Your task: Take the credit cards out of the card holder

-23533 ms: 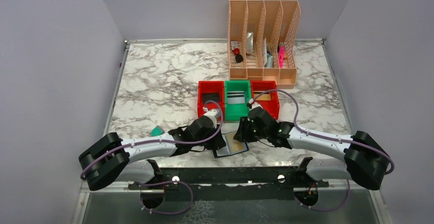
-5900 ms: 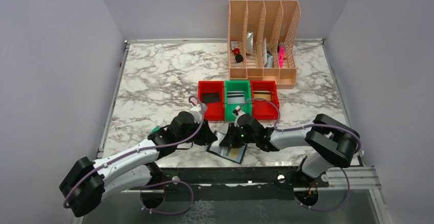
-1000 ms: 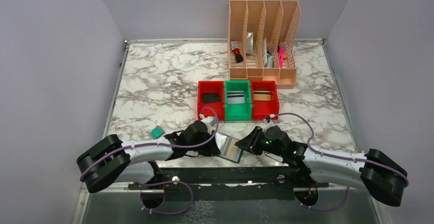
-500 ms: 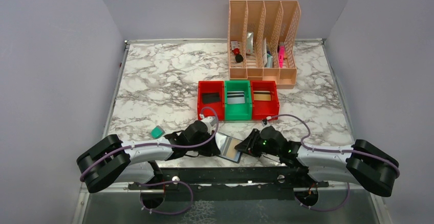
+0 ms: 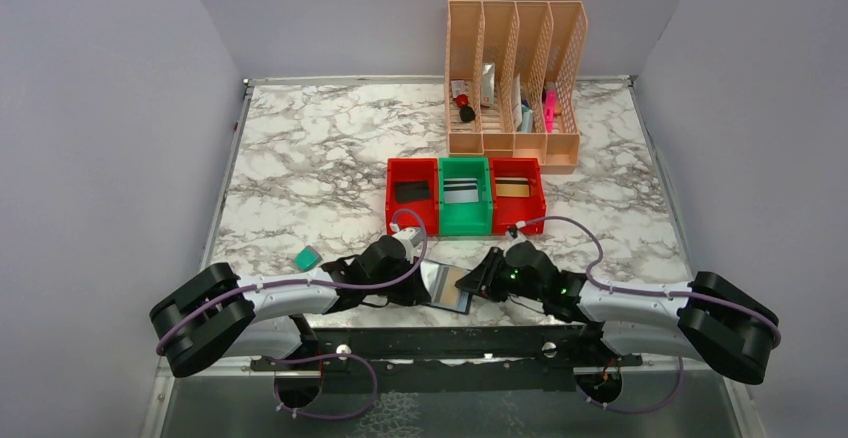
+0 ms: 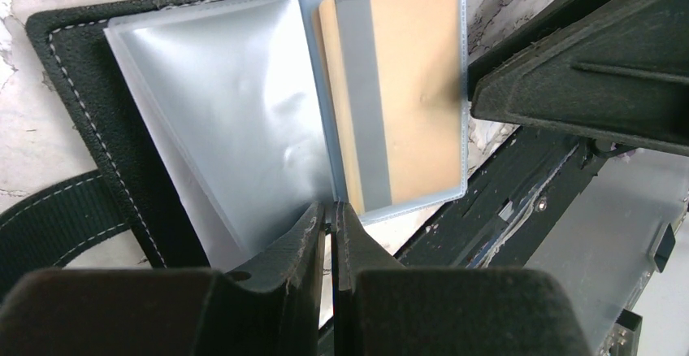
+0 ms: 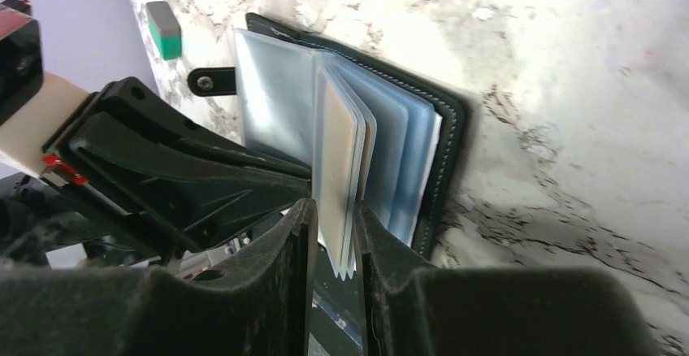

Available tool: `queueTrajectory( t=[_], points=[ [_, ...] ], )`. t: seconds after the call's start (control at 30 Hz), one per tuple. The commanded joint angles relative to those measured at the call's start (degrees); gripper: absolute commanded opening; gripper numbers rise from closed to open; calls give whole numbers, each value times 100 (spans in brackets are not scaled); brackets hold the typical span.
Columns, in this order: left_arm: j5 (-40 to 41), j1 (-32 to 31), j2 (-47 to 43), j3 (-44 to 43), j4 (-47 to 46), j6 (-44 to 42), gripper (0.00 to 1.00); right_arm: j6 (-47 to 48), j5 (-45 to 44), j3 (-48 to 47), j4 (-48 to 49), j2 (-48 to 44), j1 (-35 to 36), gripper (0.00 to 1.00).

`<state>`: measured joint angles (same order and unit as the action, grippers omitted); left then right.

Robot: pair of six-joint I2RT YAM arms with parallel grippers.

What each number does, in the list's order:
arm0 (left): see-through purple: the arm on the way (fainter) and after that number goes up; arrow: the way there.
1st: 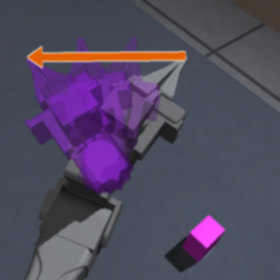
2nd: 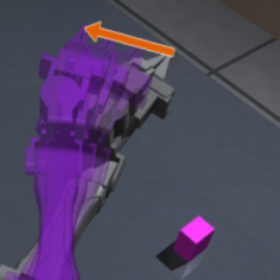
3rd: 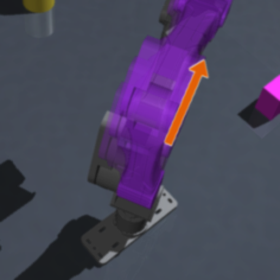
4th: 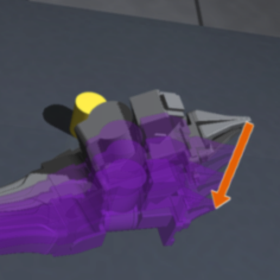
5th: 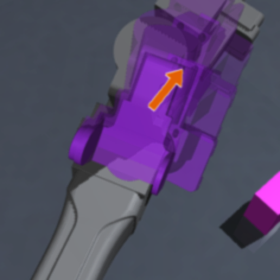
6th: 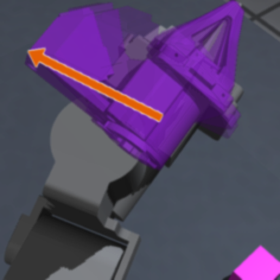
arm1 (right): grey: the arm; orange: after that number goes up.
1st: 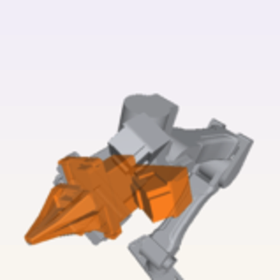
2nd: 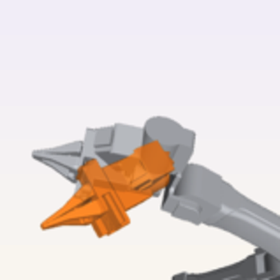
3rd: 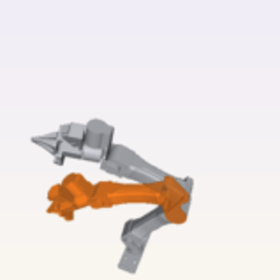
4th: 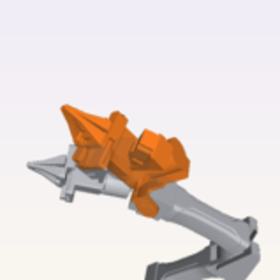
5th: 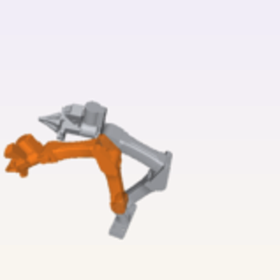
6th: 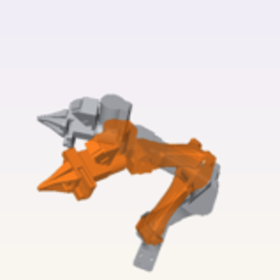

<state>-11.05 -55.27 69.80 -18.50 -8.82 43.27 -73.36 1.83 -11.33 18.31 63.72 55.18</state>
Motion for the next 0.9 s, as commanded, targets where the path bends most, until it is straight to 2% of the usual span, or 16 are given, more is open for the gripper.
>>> queueTrajectory(
  t=[0.0,0.23,0.37,0.53,0.77,0.87],
  points=[
    [138,-37,7,-54,166,-86,13,284,167,-315,-262,-64,2,28],
    [174,-37,-50,-82,232,-97,12,722,121,-682,-731,21,2,28],
    [339,-37,-223,-152,486,-132,12,1096,-87,-1093,-1443,53,2,28],
    [667,-37,-571,-253,888,-191,13,1533,276,-1377,-1371,223,1,28],
    [984,-41,-922,-408,1112,-263,24,1790,673,-1673,-1209,636,-3,31],
    [1043,-29,-952,-437,1123,-340,27,1678,482,-1785,-1515,715,1,32]
  ],
)
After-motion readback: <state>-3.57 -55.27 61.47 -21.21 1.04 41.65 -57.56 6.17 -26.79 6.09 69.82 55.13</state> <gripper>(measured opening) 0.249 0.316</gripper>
